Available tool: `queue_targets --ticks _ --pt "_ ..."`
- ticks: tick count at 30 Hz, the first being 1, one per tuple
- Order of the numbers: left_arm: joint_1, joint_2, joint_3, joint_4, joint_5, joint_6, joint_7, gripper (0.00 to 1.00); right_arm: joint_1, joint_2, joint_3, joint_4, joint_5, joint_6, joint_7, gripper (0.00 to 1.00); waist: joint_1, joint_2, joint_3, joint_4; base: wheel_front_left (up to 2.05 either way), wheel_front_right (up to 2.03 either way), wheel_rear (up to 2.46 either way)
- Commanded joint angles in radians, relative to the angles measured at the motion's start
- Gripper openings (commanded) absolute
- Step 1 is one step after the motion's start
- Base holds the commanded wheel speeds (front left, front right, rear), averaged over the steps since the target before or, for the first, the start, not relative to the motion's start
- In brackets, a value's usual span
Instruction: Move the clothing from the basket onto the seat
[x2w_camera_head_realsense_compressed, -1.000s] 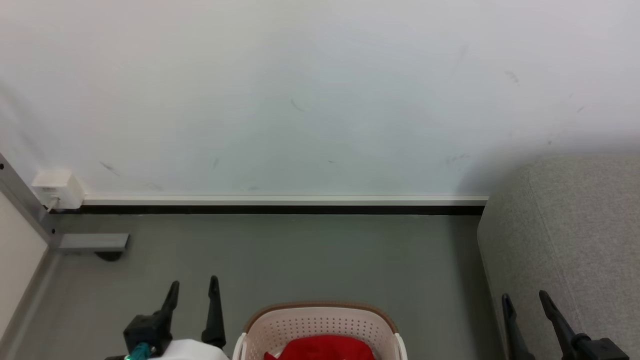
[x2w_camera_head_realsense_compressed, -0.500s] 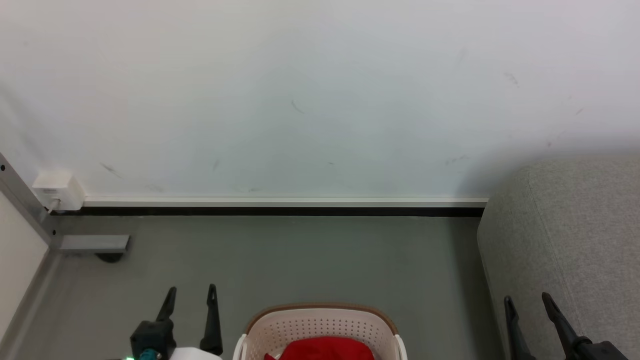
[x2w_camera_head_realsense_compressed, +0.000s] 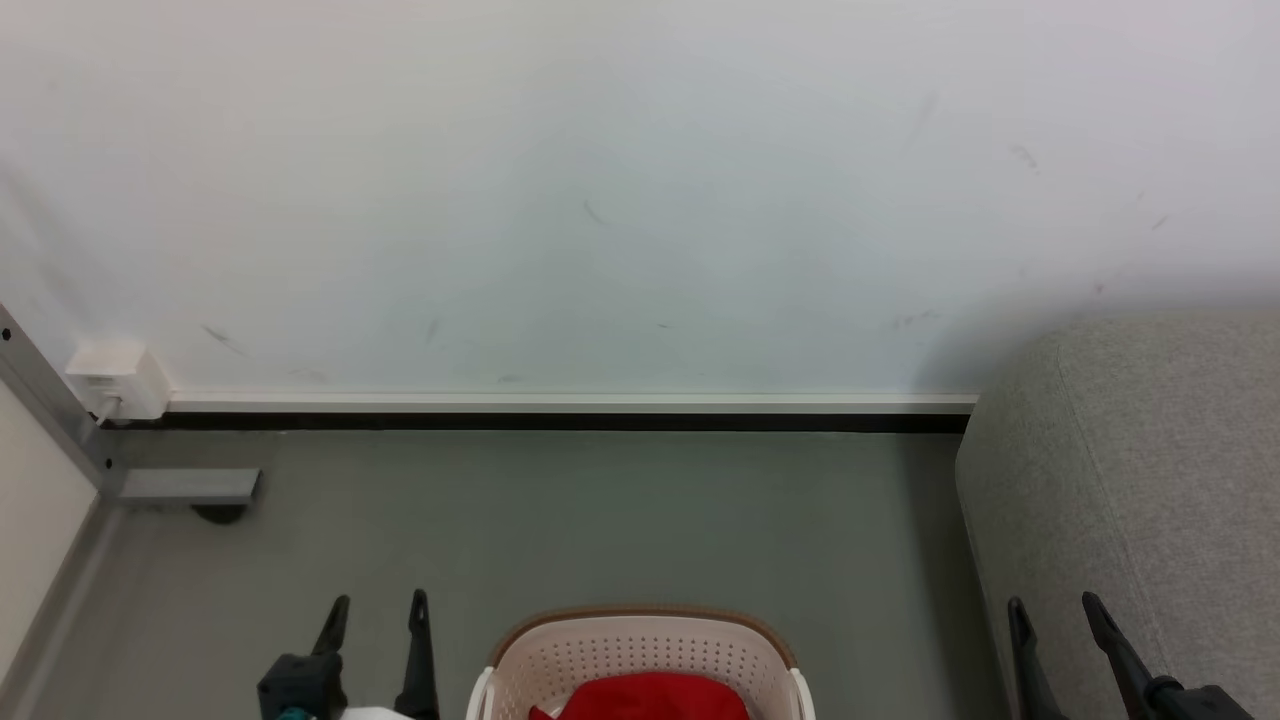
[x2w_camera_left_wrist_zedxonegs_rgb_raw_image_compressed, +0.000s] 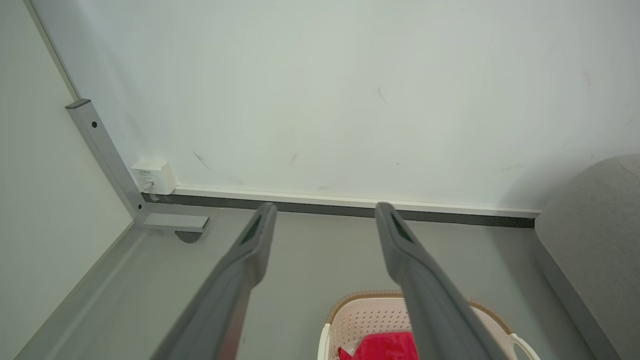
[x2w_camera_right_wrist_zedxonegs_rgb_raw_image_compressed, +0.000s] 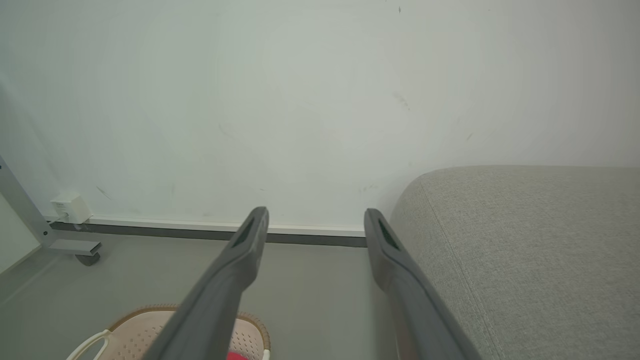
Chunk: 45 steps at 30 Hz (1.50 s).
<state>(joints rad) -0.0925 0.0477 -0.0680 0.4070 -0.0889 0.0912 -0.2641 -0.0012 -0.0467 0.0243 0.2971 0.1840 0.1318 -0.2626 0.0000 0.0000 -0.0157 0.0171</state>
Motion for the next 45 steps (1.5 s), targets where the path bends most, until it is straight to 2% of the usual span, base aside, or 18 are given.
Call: queue_targets --ticks 1,32,37,45 --pt "-0.001 0.006 0.005 0.004 -0.006 -0.002 -0.001 1.00 -0.007 -0.007 -0.002 0.005 -0.001 -0.002 -0.003 1.00 0.0000 0.0000 0.000 0.001 0.00 0.00 0.00" --pt "-0.007 0.006 0.015 0.013 -0.007 -0.023 -0.001 1.00 -0.009 -0.007 0.006 0.007 0.003 -0.002 -0.003 1.00 0.0000 0.0000 0.001 -0.004 0.00 0.00 0.00" --pt "-0.027 0.010 -0.001 0.026 0.006 -0.045 -0.001 1.00 -0.018 -0.006 0.013 0.004 0.004 -0.002 -0.003 1.00 0.0000 0.0000 0.014 -0.021 0.00 0.00 0.00" --pt "-0.104 0.015 -0.079 0.126 0.028 -0.116 0.029 1.00 -0.050 -0.006 0.024 -0.015 0.008 -0.002 -0.003 1.00 0.0000 0.0000 0.075 -0.086 0.00 0.00 0.00"
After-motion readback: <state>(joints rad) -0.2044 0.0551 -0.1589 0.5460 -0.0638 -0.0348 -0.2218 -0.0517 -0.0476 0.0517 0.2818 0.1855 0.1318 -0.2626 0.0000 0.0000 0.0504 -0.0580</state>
